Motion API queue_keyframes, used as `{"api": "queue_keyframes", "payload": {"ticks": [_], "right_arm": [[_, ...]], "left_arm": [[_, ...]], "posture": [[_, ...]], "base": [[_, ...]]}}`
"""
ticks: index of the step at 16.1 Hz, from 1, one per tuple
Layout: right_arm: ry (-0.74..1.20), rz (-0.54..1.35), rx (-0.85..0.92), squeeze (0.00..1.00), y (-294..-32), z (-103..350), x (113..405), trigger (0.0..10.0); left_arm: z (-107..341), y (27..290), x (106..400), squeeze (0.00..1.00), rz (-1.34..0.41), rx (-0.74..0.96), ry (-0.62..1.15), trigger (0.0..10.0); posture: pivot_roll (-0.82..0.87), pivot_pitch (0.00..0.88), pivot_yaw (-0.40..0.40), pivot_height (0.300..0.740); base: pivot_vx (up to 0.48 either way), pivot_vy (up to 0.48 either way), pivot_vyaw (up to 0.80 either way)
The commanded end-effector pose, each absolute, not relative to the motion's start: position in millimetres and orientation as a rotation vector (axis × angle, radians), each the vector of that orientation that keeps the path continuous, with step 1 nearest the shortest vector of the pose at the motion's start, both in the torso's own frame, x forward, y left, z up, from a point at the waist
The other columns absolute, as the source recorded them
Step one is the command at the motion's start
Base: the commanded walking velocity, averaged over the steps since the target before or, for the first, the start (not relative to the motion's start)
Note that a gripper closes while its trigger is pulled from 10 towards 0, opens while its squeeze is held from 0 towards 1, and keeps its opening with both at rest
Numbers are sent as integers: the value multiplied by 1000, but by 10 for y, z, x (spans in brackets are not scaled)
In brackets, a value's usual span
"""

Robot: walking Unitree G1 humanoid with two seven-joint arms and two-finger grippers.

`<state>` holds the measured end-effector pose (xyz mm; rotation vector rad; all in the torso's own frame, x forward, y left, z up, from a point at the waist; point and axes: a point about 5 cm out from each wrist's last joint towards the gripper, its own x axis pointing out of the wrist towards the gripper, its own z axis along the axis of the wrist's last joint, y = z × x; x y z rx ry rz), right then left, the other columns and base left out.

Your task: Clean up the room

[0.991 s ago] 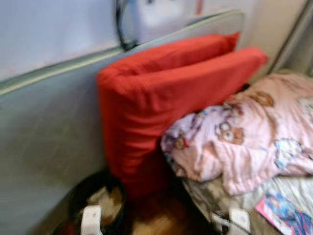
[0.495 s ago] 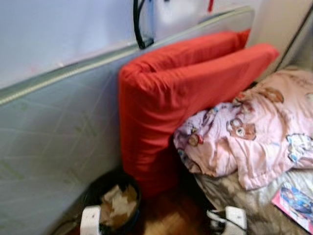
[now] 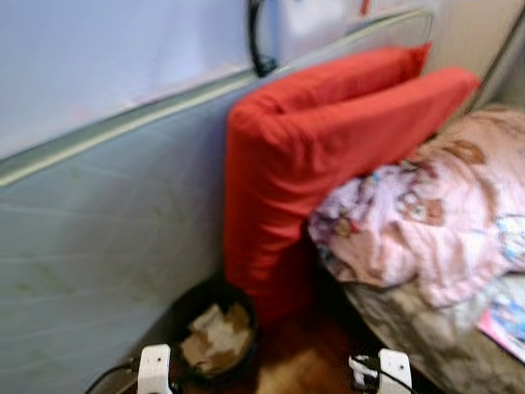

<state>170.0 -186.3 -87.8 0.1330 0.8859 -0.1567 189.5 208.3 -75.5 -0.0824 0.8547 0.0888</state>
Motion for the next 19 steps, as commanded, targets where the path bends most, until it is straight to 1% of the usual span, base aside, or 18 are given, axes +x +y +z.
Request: {"api": "queue_keyframes", "payload": {"ticks": [1,19], "right_arm": [[887,-163,128,0,-1891,-876,1698,10000],[887,-171,136,0,-1885,-876,1701,10000]], "left_arm": [[-777,2087,1860,0,91,-81,877,10000],[-770,2098,1867,0,91,-82,872,10000]], "posture": [[-66,0,48,740],[-65,0,51,740]], "base": [[0,266,0],[0,269,0]]}}
